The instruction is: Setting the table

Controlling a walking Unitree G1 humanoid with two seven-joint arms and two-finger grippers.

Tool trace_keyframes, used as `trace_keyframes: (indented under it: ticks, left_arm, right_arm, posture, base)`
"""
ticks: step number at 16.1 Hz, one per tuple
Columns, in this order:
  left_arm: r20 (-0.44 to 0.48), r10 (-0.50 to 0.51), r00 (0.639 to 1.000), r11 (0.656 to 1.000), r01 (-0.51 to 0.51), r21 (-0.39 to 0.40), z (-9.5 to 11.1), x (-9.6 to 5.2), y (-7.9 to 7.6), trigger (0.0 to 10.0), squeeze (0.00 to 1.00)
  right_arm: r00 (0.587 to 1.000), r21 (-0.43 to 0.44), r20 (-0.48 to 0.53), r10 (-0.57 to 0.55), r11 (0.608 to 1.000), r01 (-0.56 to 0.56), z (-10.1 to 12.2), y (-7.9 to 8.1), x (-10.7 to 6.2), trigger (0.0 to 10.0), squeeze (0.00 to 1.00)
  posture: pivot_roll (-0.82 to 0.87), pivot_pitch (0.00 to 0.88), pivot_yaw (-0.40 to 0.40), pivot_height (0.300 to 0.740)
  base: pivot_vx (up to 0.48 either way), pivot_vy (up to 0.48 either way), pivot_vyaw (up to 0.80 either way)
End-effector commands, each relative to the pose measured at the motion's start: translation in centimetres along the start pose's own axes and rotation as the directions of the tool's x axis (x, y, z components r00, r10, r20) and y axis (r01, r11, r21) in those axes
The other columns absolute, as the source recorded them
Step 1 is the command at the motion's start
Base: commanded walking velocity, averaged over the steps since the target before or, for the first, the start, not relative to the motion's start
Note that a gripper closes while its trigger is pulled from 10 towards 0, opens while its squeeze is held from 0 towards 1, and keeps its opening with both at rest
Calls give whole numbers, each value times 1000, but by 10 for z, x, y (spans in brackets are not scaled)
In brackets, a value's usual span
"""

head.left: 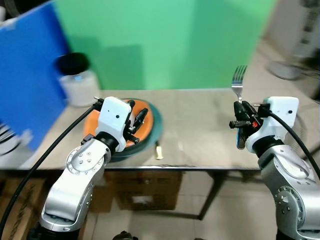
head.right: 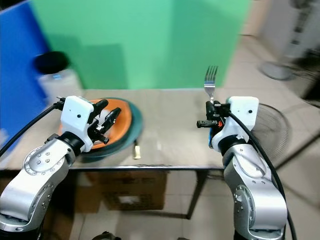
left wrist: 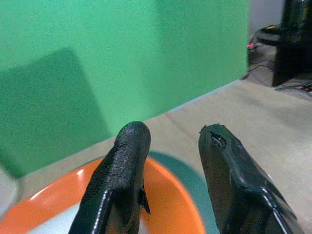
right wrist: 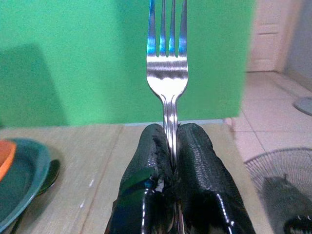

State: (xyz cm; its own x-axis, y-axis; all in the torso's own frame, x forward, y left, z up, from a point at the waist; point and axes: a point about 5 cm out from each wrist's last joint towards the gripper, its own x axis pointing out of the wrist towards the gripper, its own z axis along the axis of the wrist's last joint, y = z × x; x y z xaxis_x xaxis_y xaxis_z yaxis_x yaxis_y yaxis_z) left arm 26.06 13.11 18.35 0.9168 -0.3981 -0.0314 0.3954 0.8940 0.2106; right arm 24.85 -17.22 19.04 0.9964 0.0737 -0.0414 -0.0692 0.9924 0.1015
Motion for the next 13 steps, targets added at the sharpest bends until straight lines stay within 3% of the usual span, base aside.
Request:
trace_keyframes:
  ticks: [1,6,10,13]
  left_arm:
    - [1,72,997,997,-72,0,0,-3,12,10000,0]
    - [38,71,997,997,-70,-22,6,4,7,10000,0]
    - [16,83,996,996,-82,-36,1,-1,8,10000,0]
    - [13,104,994,994,-104,-42,1,-2,11,10000,0]
  right_arm:
    - [999,30,-10,-39,999,39,-3,-6,-5,10000,0]
    - [1000,-17,-21,-4,1000,4,-4,1,-6,10000,0]
    - [998,-85,-52,-28,996,24,-3,0,-6,10000,0]
    - [999,-78,-43,-24,997,20,-3,1,-2,10000,0]
  posture:
    - [83,0,42,740]
    - [64,0,57,740]
    - [58,0,51,740]
    - [68,0,41,740]
  base:
    - [0,0,-763]
    - [0,0,-761]
    - [0,0,-734]
    - [0,0,-708]
